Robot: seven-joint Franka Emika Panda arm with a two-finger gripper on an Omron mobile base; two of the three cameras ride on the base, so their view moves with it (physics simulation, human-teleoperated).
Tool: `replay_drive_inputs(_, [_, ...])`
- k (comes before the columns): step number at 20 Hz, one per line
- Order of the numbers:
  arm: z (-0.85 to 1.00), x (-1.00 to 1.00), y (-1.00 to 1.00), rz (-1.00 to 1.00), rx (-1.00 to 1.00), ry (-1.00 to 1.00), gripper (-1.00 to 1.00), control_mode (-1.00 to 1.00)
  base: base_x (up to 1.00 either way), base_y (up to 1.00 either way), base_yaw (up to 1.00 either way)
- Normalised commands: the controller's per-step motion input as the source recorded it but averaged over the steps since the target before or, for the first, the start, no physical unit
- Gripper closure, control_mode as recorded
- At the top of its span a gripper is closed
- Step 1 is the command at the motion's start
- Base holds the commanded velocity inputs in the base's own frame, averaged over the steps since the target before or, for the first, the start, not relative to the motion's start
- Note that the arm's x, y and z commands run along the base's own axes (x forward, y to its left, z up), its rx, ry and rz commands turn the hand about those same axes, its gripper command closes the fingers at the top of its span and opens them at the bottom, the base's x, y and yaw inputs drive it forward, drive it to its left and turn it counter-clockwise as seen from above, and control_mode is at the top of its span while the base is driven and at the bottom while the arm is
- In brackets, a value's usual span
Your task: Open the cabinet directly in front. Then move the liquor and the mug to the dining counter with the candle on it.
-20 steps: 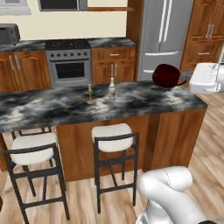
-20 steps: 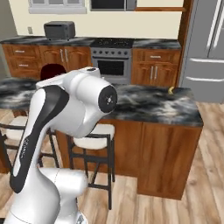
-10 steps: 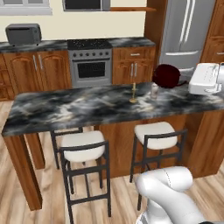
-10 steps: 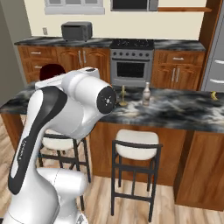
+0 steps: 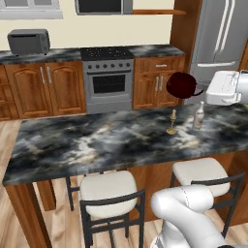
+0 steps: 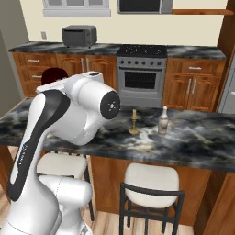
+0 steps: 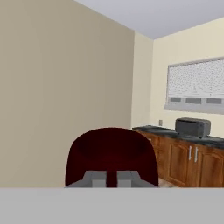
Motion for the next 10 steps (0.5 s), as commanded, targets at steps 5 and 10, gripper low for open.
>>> replay_drive_inputs(5, [0.0,0.0,0.0,0.0,0.0,0.0,1.0,1.0,0.66,-0.21,0.0])
replay_drive_inputs(10, [-0.04,0.06,0.0,0.0,0.0,0.04,1.0,-1.0,0.06,-0.02,0.0])
